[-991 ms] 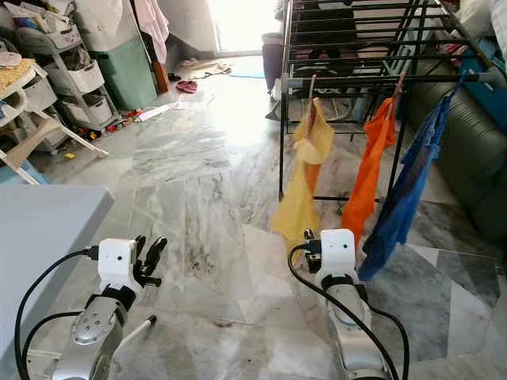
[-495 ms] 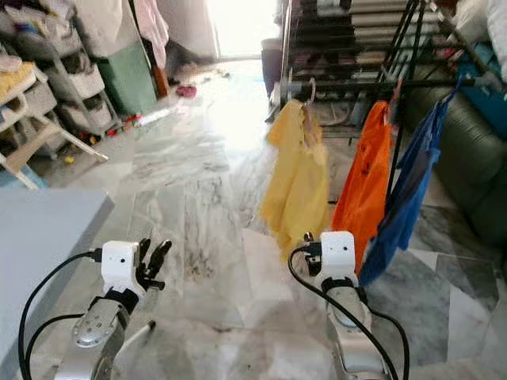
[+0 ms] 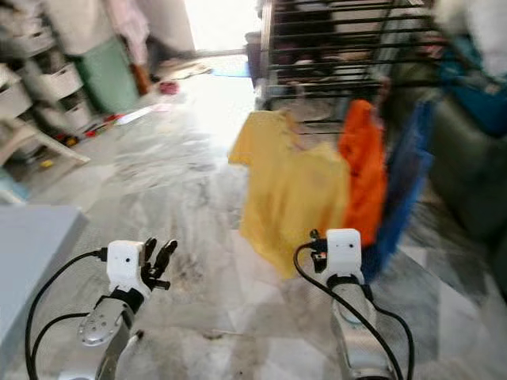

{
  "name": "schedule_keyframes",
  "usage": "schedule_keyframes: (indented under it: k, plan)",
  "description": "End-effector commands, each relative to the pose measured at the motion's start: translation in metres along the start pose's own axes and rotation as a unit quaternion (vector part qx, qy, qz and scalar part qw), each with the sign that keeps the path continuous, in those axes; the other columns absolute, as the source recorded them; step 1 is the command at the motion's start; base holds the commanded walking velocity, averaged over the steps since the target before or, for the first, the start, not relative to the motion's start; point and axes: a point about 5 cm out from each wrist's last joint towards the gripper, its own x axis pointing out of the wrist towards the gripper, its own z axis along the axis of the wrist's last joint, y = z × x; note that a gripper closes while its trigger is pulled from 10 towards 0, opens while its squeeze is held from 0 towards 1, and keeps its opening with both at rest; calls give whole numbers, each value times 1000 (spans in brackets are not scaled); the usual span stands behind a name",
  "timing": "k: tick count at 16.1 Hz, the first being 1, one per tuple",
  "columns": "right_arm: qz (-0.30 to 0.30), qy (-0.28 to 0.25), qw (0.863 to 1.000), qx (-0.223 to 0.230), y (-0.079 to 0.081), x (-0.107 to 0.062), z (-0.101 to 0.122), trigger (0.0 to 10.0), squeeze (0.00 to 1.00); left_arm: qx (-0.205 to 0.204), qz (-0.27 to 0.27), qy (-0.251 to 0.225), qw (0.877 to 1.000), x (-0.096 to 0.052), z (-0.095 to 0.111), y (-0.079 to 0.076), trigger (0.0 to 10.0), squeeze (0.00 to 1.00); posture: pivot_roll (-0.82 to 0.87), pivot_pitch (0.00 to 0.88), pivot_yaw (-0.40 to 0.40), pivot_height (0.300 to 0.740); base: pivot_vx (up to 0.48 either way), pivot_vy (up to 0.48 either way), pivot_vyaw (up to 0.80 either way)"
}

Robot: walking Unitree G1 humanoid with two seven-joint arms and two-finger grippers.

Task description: Hang hanger

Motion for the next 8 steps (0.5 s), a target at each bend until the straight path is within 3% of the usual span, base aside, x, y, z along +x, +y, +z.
schedule_keyframes:
  k: [1,8]
  plan:
    - [3,-3,1000,3,3,0,2,10000,0,2,1,6,1000,0,-1,1,10000,0,-61,0,95,740,281,0,0]
    - [0,-5,1000,3,4,2,4,10000,0,4,-14,7,1000,3,-1,-3,10000,0,-63,0,100,740,324,0,0]
